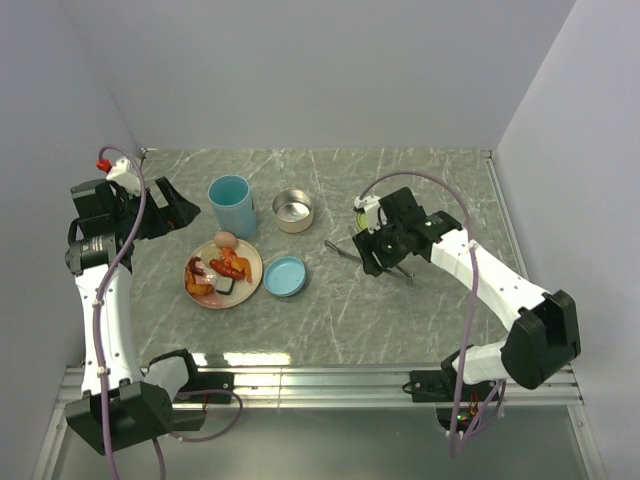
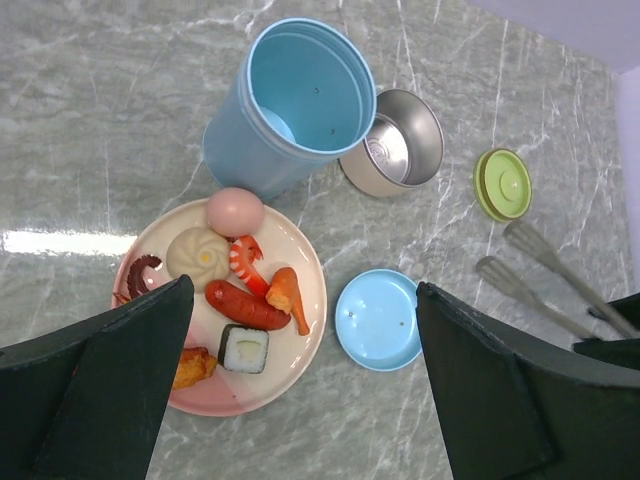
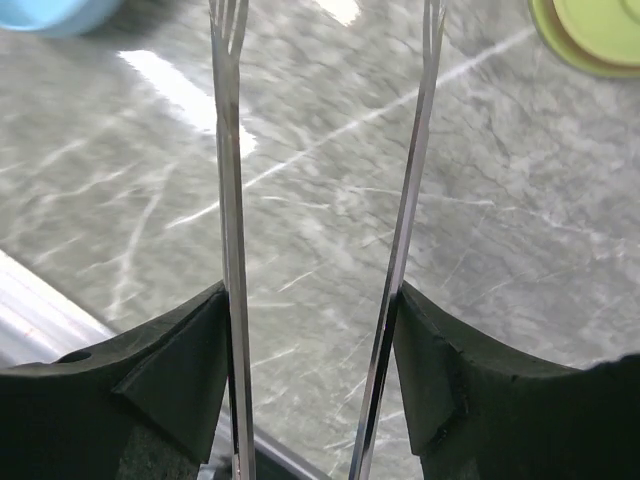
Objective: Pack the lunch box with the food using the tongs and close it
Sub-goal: Grab the clamp with the right arm, then pick up the food using the clamp
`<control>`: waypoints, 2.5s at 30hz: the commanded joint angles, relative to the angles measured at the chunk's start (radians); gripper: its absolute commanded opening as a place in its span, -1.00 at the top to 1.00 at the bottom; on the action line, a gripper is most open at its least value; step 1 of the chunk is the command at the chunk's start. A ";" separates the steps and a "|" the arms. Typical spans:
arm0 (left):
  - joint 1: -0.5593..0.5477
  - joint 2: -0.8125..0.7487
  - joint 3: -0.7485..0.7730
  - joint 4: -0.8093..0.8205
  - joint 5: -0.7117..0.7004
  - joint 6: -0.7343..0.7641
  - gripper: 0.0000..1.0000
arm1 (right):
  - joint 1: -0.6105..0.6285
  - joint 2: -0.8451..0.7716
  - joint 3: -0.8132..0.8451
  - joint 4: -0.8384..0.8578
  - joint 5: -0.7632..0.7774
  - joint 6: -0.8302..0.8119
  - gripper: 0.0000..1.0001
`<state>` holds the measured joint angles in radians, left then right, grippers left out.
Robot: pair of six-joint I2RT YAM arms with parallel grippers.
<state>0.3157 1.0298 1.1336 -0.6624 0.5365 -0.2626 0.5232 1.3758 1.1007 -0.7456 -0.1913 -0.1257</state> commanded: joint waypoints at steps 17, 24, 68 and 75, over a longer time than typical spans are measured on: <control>0.002 -0.045 0.104 -0.069 0.186 0.103 -0.99 | 0.011 -0.132 0.235 -0.225 -0.286 -0.157 -0.24; 0.002 0.035 0.202 -0.166 0.313 0.122 -0.99 | 0.044 -0.057 0.327 -0.186 -0.287 -0.134 -0.20; 0.169 0.187 0.281 -0.235 0.350 0.189 -0.99 | 0.385 0.701 0.906 0.054 -0.056 -0.041 0.01; 0.169 0.194 0.262 -0.206 0.356 0.171 -0.99 | 0.385 0.755 0.946 0.068 -0.037 -0.069 -0.02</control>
<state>0.4812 1.2327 1.3922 -0.9016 0.8742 -0.0978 0.9009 2.1311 1.9919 -0.7261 -0.2462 -0.1806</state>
